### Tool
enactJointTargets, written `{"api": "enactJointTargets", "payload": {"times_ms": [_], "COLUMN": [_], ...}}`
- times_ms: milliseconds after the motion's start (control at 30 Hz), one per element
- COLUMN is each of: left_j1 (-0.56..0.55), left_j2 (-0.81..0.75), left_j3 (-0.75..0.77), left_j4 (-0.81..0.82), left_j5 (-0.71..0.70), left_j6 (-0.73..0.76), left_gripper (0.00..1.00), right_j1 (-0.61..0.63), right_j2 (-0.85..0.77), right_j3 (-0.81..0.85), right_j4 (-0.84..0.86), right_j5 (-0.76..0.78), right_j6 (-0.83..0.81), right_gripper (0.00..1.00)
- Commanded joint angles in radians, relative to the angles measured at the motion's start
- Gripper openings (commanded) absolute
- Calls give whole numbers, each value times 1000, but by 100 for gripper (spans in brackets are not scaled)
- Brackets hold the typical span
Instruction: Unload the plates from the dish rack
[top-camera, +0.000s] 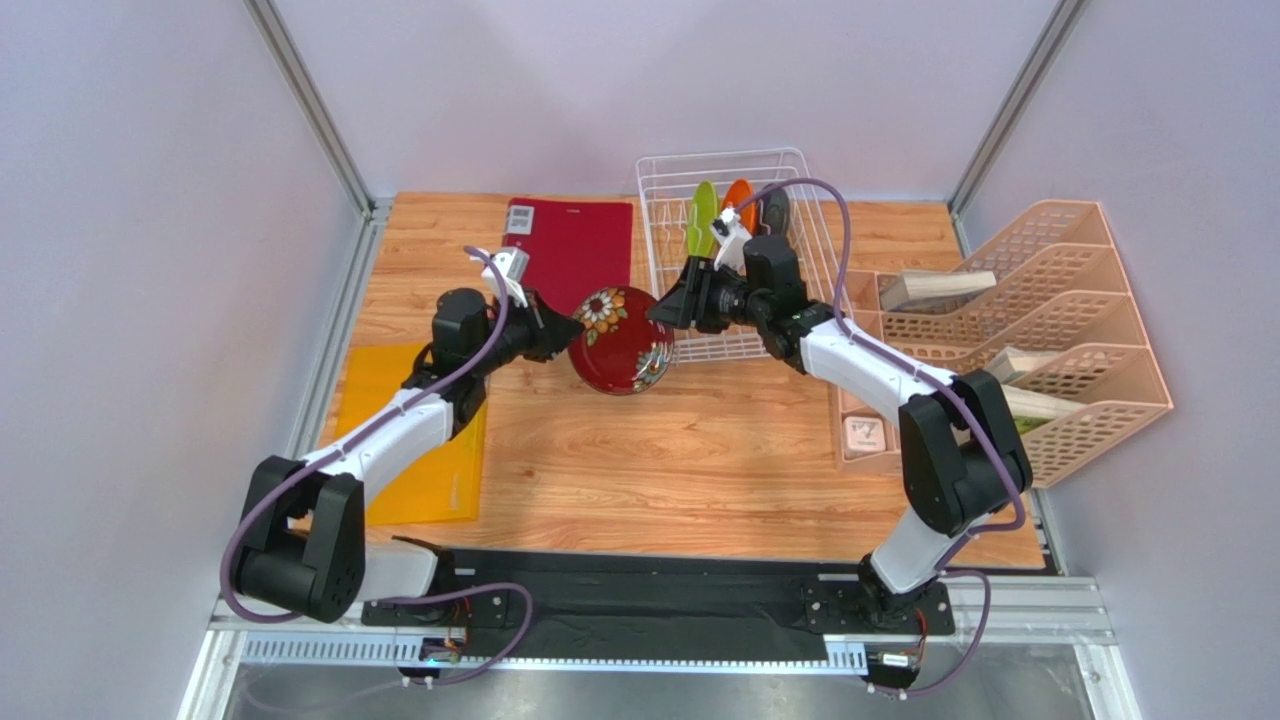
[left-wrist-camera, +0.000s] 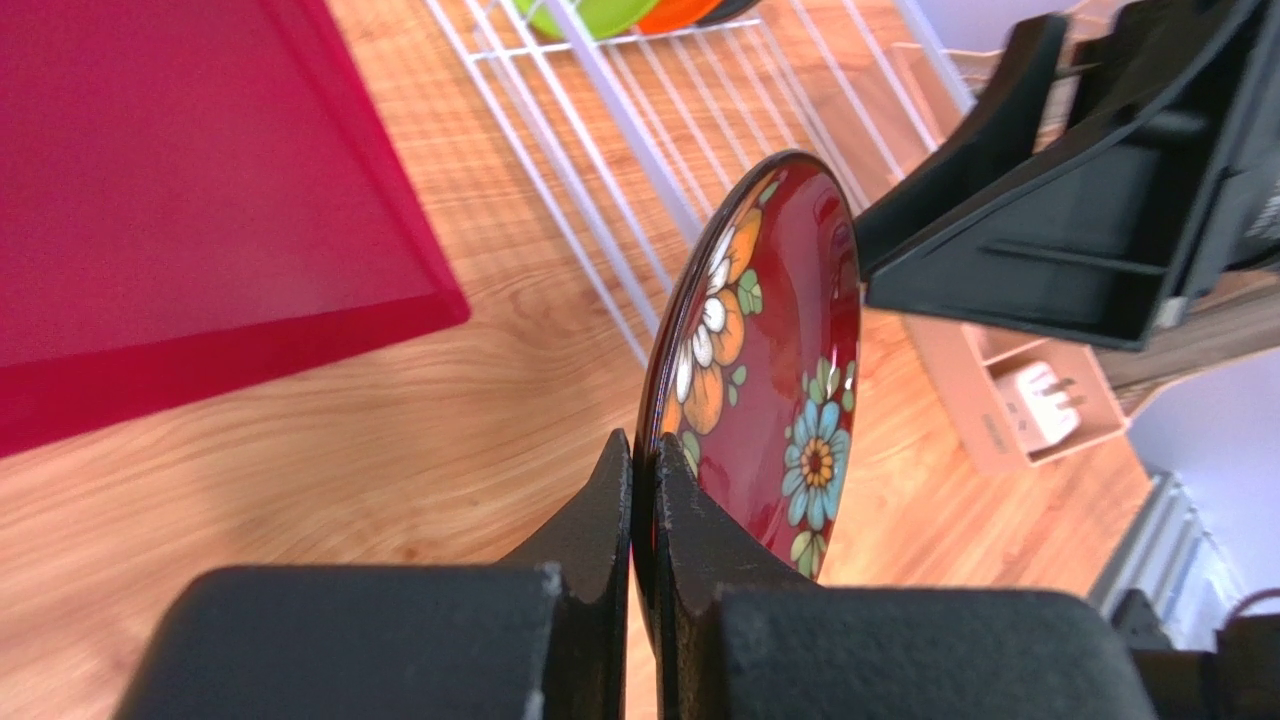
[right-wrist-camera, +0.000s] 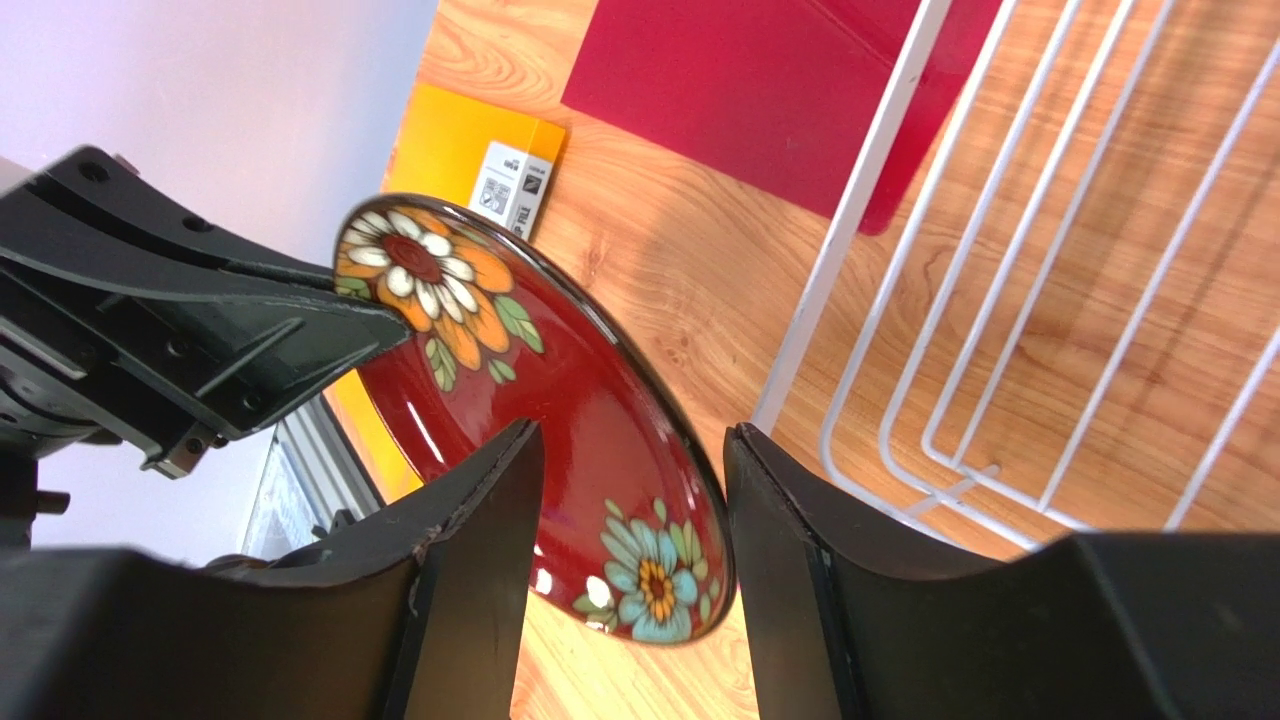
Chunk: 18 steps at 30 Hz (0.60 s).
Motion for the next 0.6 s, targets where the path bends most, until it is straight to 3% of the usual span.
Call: {"api": "enactJointTargets", "payload": {"times_ms": [0,333,567], "left_j1": [-2,1,1], "left_j2": [-49,-147,-232], "left_j3": [37,56,33], "left_j4": [-44,-271,-378], "left_j5": [-35,-92,-136], "left_j6": [53,106,112], "left_gripper": [0,0,0], "right_j1": [-20,-84,-120], "right_j2": [-23,-101,-66], "right_j3": [43,76,135], "right_j4": [27,-102,-131], "right_j5": [18,125,151], "right_j6": [-18,-93,-107], "right_gripper": [53,54,54]}}
